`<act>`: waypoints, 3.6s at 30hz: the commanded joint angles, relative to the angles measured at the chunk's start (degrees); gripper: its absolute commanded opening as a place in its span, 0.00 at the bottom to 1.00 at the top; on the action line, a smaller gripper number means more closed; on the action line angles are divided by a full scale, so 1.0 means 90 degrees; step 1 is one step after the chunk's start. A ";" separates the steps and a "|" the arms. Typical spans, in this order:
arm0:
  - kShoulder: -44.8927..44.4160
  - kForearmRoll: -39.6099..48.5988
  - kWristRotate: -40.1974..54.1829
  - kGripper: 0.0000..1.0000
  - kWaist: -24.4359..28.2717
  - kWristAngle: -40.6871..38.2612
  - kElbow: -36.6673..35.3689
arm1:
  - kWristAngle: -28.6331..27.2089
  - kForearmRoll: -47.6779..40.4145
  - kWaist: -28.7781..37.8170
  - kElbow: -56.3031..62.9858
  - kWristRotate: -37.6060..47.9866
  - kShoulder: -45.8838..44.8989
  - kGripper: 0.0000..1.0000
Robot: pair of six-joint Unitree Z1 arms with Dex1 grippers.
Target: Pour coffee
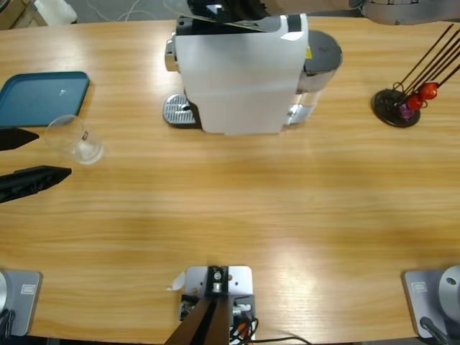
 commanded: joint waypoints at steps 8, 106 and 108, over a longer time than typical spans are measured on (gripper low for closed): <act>-0.0157 0.0162 -0.0076 0.99 -0.0055 0.0125 0.0147 | 0.0242 0.0019 0.0082 0.1113 0.0299 0.1466 0.00; 0.3466 -0.5010 -0.1082 0.42 0.0921 0.1922 0.2753 | 0.0057 0.2589 0.0321 0.0298 -0.1684 -0.0985 1.00; 0.3454 -0.5010 -0.1078 0.42 0.0921 0.1939 0.2735 | 0.0057 0.2568 0.0326 0.0300 -0.1682 -0.0975 1.00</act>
